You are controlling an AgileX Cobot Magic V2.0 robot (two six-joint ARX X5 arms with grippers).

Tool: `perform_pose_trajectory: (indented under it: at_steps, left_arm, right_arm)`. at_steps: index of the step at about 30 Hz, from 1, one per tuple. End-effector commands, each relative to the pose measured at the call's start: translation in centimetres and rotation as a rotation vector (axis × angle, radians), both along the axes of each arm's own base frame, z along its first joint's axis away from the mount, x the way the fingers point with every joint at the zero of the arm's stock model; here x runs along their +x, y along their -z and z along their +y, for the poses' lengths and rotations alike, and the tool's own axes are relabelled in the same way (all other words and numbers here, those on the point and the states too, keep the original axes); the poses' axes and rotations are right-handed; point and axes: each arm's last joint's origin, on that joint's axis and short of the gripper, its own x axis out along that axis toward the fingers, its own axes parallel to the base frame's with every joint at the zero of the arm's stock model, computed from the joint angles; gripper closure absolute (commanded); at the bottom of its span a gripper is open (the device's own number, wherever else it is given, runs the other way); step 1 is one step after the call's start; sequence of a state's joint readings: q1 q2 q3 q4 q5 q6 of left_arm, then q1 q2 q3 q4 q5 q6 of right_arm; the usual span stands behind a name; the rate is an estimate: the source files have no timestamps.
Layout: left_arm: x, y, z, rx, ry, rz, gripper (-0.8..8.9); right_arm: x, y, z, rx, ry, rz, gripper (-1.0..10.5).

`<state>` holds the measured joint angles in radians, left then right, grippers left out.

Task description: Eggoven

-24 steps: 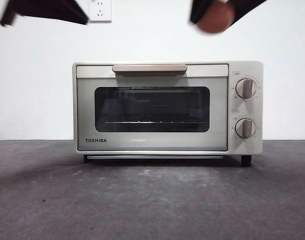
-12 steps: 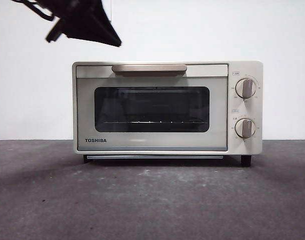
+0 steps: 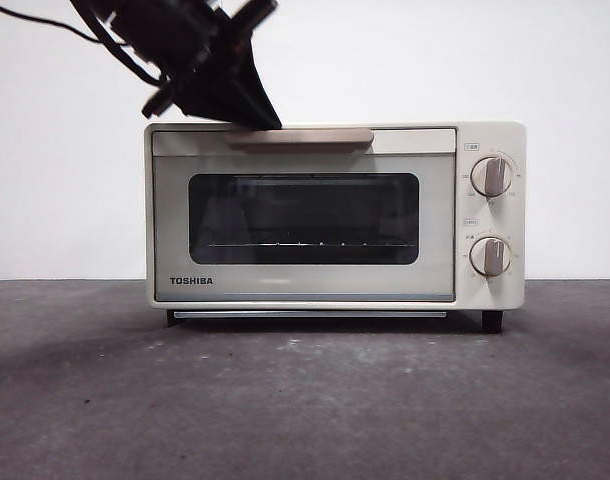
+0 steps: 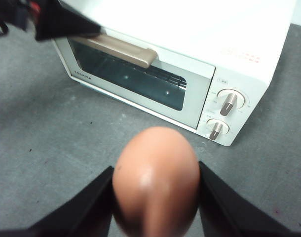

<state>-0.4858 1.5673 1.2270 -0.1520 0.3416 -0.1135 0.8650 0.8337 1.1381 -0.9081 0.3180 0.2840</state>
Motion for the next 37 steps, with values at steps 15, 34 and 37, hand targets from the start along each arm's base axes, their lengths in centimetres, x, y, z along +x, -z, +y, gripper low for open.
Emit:
perform_pose_trajectory:
  at_steps: [15, 34, 37]
  left_arm:
    - [-2.6, 2.0, -4.5, 0.11, 0.166, 0.111, 8.08]
    - [-10.5, -6.5, -0.3, -0.003, 0.17, 0.07, 8.08]
    - [-11.8, -7.7, 2.0, -0.027, 0.132, 0.025, 8.08]
  right_arm:
    - [0.2, -0.6, 0.3, 0.0, 0.012, -0.063, 9.4]
    - [7.3, 2.1, 3.7, 0.035, -0.023, 0.094, 9.4]
    - [9.3, 3.4, 4.8, 0.042, -0.048, 0.144, 9.4]
